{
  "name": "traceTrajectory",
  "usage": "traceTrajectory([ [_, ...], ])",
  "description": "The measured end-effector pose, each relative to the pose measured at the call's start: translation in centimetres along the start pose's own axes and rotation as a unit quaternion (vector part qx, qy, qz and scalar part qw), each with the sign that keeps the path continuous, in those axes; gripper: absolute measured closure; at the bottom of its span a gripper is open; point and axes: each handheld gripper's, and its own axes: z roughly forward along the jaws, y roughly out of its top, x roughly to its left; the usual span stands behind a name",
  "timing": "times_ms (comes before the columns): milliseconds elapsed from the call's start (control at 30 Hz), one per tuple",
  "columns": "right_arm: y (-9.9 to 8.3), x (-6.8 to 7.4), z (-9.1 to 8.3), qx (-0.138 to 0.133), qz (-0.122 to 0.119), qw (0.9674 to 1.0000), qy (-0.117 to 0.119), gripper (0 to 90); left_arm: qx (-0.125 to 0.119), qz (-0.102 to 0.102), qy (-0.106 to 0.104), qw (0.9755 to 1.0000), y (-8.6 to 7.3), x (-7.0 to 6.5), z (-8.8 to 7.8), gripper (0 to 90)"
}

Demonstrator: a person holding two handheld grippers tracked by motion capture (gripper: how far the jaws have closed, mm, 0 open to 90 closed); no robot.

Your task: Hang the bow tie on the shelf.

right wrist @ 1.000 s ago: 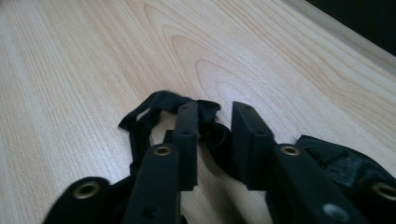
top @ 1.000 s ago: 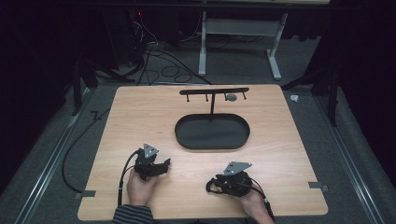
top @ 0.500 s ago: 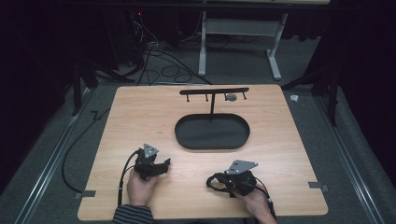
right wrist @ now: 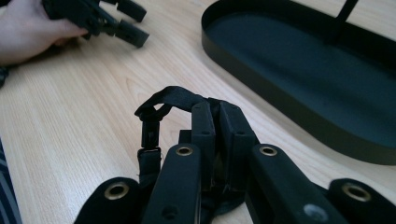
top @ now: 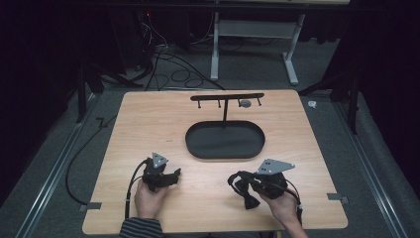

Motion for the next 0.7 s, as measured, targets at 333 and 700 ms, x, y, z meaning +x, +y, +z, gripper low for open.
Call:
traceTrajectory([
  [333,0.8,-0.9,-1.2,-0.027,0.018,0.9993,-0.016,87.0,0.0,0.0,0.0,1.0,0.0,0.0,0.0,27.3],
  [700,1.9,-1.3,-2.3,-0.046,0.016,0.9984,-0.029,87.0,0.001,0.001,0.0,1.0,0.0,0.0,0.0,27.3],
])
